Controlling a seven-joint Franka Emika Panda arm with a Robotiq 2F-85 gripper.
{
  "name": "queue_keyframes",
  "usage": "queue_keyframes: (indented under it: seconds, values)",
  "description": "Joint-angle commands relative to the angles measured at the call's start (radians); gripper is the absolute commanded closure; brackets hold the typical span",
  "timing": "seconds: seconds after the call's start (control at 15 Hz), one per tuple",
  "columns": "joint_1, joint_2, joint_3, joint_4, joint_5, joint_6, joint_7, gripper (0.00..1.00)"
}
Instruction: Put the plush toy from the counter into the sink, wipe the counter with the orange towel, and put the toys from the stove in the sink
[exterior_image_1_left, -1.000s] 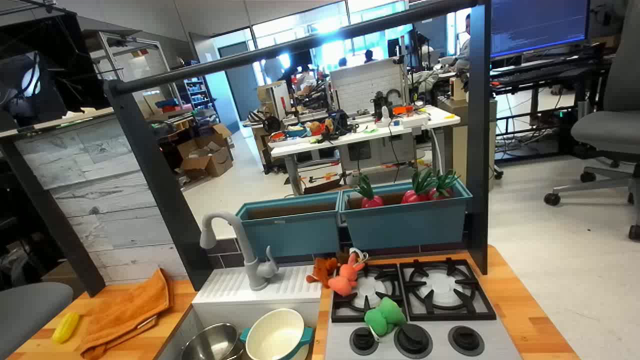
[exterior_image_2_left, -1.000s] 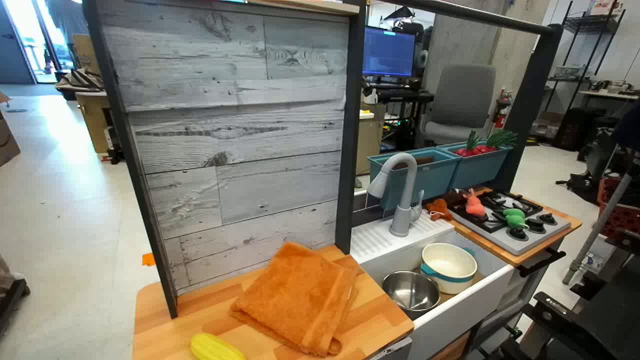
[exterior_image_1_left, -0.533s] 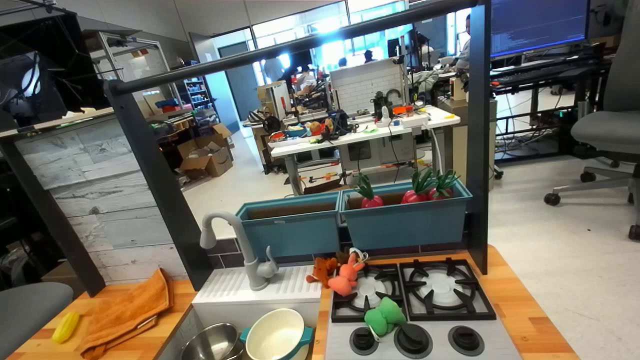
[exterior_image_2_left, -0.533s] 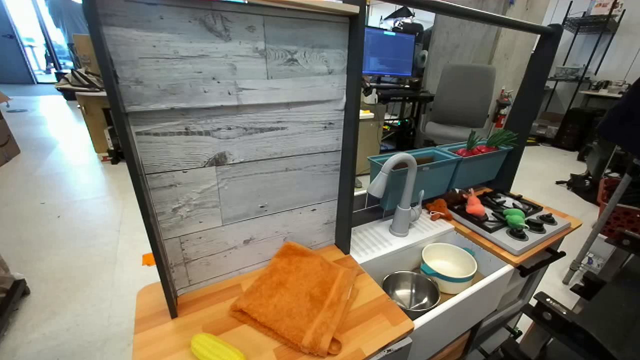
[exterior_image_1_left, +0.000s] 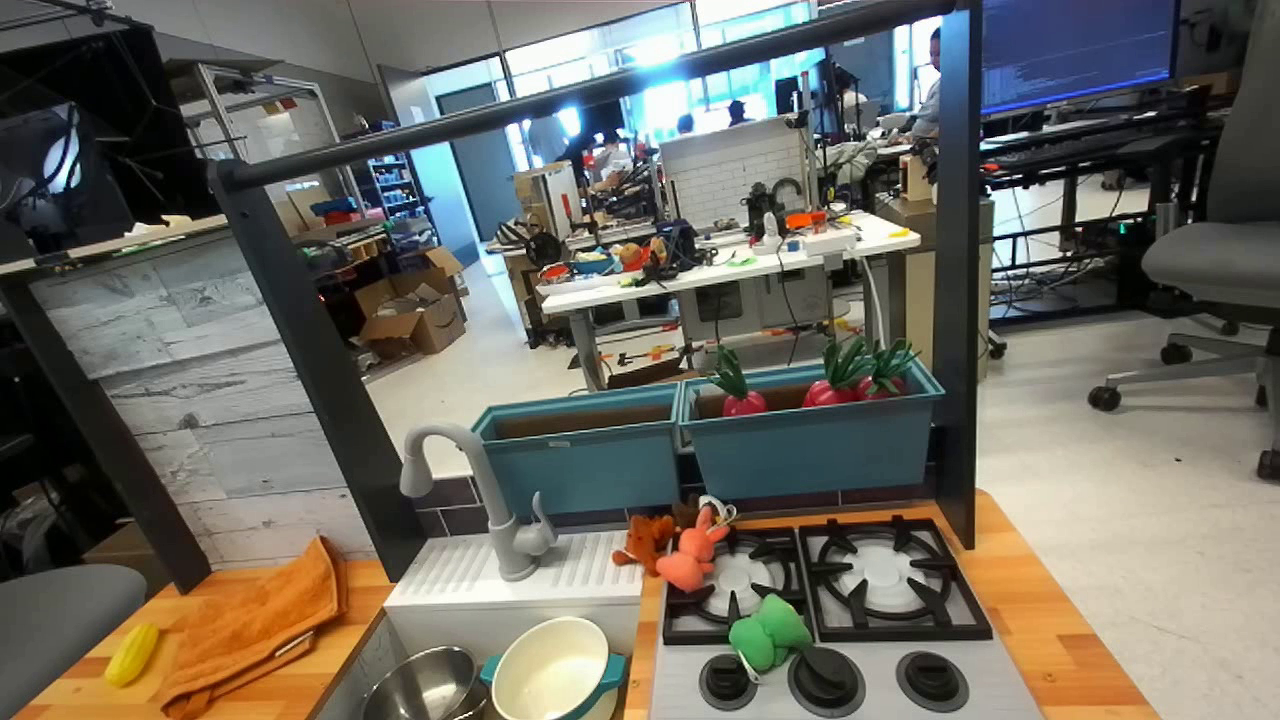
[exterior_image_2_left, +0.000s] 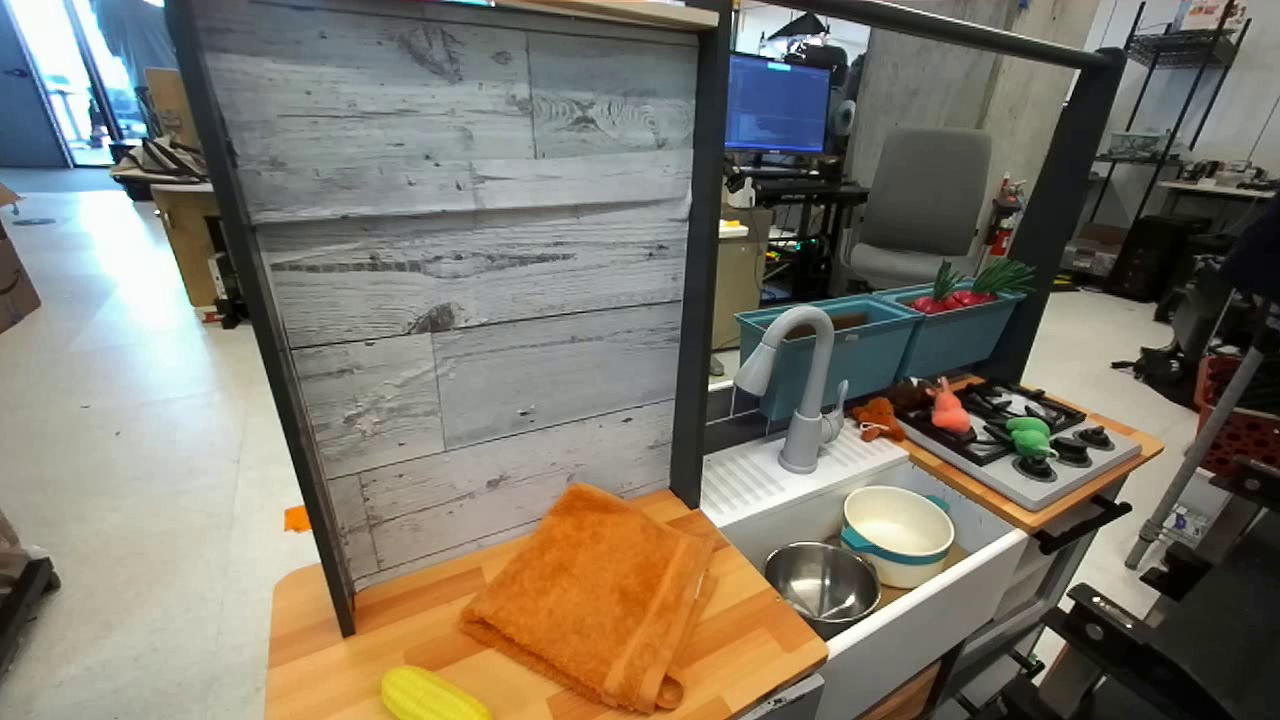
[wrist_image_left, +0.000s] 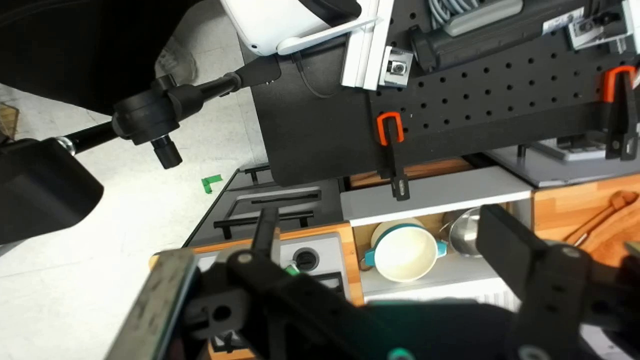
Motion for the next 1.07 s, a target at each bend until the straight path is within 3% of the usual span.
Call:
queue_keyframes:
  seconds: [0.0, 0.13, 0.4, 0.47, 0.67, 1.0]
  values:
    - [0.038, 0.004, -0.042, 0.002, -0.005, -0.099, -0.158, 0.0]
    - [0.059, 0.062, -0.016, -0.002, -0.02, -0.136, -0.17, 0.0]
    - [0.146, 0.241, 0.016, -0.032, 0.01, -0.099, -0.147, 0.0]
    - [0.118, 0.136, -0.002, -0.038, 0.004, -0.107, -0.164, 0.0]
    - [0.14, 0.242, 0.021, -0.037, 0.007, -0.102, -0.151, 0.0]
    - [0.14, 0.255, 0.022, -0.028, 0.007, -0.101, -0.151, 0.0]
